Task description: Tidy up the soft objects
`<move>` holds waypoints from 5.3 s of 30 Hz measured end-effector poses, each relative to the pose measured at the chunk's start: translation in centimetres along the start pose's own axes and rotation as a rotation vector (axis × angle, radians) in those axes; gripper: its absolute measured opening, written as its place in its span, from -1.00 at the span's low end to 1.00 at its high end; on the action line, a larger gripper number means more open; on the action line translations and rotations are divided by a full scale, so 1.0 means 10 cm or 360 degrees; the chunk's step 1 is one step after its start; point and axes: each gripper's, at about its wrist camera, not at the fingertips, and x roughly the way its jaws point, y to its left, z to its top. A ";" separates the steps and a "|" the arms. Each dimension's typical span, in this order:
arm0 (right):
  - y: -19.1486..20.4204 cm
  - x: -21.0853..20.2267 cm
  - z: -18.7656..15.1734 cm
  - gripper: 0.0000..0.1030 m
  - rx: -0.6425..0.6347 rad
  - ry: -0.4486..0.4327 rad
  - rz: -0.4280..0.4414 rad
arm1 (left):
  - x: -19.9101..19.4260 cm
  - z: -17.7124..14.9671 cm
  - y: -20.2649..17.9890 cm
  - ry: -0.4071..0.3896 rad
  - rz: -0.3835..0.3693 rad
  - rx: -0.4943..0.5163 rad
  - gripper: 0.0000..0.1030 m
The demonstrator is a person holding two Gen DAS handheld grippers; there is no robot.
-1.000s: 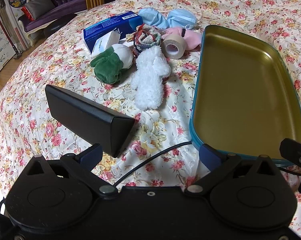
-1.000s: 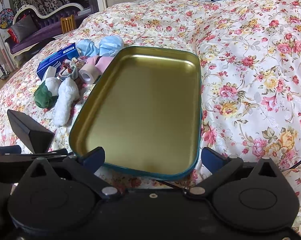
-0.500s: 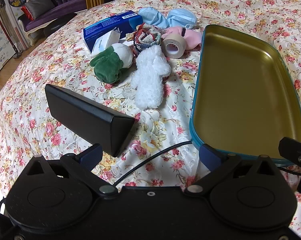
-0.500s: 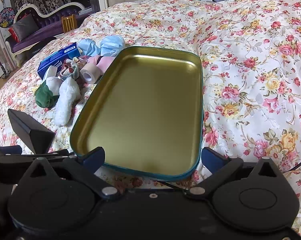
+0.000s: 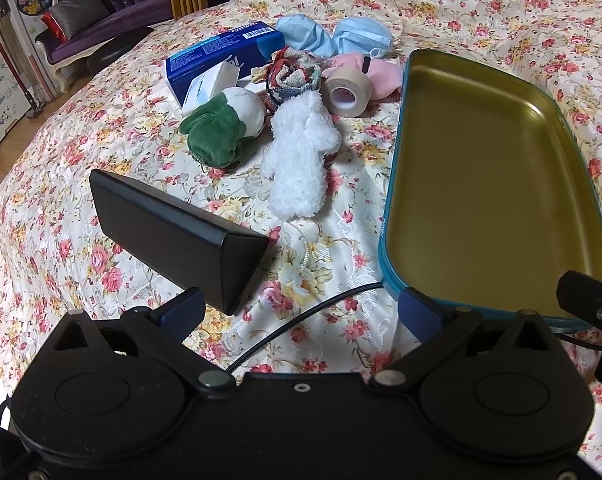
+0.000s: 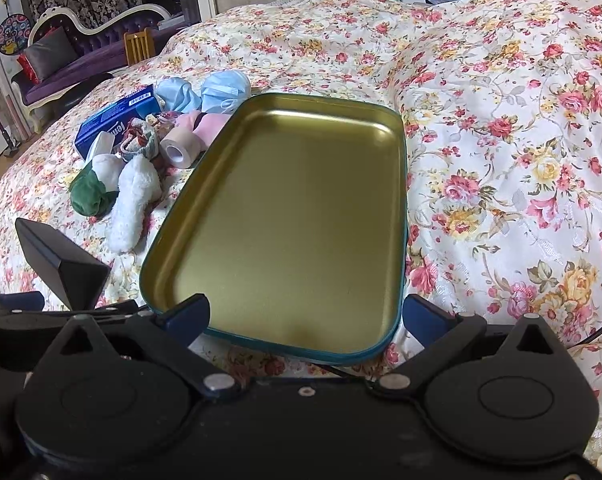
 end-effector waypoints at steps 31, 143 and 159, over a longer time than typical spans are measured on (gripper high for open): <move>0.26 0.12 0.59 1.00 -0.0139 -0.0187 -0.0025 | -0.10 0.99 0.55 -0.0166 0.0042 -0.0153 0.81; -0.32 -0.21 0.57 -0.36 0.0081 -0.0117 0.0054 | -0.03 0.40 -0.21 -0.0024 -0.0776 0.0178 0.01; -0.29 -0.14 0.76 -0.35 0.0079 -0.0159 0.0031 | -0.04 0.37 -0.21 -0.0093 -0.0684 0.0195 0.37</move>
